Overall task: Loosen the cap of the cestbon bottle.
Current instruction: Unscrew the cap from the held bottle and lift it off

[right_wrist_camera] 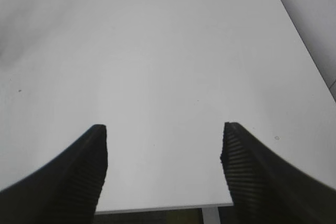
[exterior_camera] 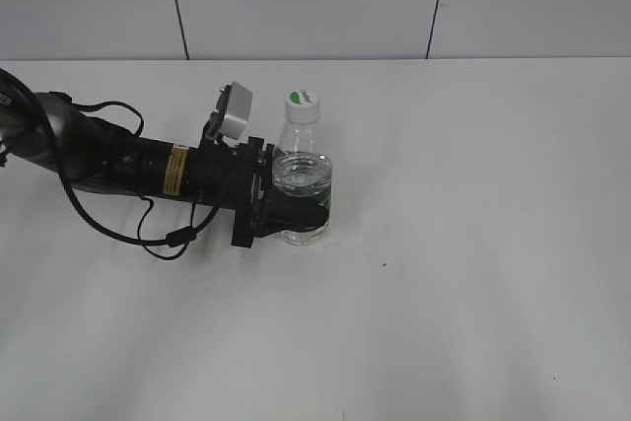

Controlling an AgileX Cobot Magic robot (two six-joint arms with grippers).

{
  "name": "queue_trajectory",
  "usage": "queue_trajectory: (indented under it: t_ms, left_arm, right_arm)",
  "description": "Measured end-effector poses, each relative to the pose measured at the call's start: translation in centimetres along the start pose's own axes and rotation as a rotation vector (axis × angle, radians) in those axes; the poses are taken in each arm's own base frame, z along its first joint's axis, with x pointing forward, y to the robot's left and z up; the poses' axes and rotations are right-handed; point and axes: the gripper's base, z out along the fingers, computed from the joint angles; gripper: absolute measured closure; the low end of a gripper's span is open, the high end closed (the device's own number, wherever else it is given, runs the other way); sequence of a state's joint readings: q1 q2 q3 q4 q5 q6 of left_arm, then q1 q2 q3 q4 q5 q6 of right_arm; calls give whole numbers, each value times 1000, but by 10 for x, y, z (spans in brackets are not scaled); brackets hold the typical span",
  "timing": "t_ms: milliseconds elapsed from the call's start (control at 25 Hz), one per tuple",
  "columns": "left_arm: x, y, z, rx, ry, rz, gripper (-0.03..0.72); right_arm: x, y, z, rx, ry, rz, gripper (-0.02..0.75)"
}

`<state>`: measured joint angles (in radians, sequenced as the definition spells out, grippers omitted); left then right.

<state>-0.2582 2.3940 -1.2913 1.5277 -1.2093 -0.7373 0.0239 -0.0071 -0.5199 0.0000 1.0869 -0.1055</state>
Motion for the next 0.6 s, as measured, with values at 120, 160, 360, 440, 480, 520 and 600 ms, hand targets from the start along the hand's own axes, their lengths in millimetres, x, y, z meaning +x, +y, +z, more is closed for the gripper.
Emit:
queue_trajectory:
  t_ms: [120, 160, 360, 440, 480, 520, 600]
  left_arm:
    - [0, 0, 0, 0, 0, 1, 273]
    - [0, 0, 0, 0, 0, 1, 273]
    - [0, 0, 0, 1, 1, 1, 273]
    - [0, 0, 0, 1, 1, 1, 273]
    - [0, 0, 0, 2, 1, 2, 273]
    - [0, 0, 0, 2, 0, 2, 273]
    - [0, 0, 0, 3, 1, 2, 273]
  right_arm:
    - [-12, 1, -8, -17, -38, 39, 217]
    - [-20, 0, -8, -23, -21, 45, 217]
    - [-61, -1, 11, -75, 109, 8, 217]
    - [-76, 1, 21, -118, 108, -50, 217]
    - [-82, 2, 25, -134, 93, -56, 217]
    - [-89, 3, 29, -149, 73, -52, 217]
    - [-100, 4, 40, -178, 94, -37, 217]
